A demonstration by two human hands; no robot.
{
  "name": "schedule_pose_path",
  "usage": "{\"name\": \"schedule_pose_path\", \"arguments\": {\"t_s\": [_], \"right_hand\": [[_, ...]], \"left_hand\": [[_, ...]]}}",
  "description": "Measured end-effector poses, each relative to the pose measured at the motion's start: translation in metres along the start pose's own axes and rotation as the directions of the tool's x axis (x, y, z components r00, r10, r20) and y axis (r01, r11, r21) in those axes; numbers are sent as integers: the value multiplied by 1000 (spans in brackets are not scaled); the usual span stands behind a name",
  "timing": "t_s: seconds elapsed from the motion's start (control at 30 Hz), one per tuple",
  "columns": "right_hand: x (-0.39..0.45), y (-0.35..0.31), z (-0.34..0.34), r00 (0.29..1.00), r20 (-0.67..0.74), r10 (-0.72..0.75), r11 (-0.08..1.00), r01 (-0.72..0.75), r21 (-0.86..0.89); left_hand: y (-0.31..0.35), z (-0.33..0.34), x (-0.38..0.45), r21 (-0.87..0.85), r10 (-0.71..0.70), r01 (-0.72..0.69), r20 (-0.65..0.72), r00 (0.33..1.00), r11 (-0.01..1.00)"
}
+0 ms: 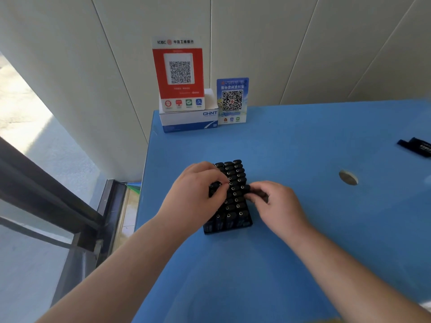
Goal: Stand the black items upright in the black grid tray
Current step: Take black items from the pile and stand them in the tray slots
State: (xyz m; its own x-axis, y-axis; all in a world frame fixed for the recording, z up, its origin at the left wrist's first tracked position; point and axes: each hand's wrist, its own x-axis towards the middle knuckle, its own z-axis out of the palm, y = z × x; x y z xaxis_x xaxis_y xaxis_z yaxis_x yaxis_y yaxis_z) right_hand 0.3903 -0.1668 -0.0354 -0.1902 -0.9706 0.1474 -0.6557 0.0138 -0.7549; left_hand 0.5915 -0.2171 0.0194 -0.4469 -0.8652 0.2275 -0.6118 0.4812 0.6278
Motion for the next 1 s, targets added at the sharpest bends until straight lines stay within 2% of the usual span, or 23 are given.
{"name": "schedule_pose_path", "arguments": {"t_s": [0.17,0.33,0.5,0.6,0.67,0.83,1.0], "right_hand": [[-6,7,-6,993,1,117,993,-117,-3],[-22,12,-39,989,-77,130,989,-135,-65],[-43,14,-92,971,-212,115,963,-161,-214],[-67,19,-130,954,-271,130,887,-234,-398],[-85,26,-152,937,-312,157,836,-294,-463],[-129,48,-200,890,-398,222,775,-409,-481],[-163,76,-245,883,-396,251,741,-438,-508]], "left_hand": [[4,-2,1,65,3,0,-44,999,998],[19,5,8,88,72,-68,-46,996,994],[54,28,15,153,210,-211,24,977,965],[78,50,22,158,278,-286,75,958,945],[94,65,25,143,300,-314,114,947,938],[134,105,21,183,346,-385,211,914,905],[187,147,10,205,358,-413,257,898,888]]}}
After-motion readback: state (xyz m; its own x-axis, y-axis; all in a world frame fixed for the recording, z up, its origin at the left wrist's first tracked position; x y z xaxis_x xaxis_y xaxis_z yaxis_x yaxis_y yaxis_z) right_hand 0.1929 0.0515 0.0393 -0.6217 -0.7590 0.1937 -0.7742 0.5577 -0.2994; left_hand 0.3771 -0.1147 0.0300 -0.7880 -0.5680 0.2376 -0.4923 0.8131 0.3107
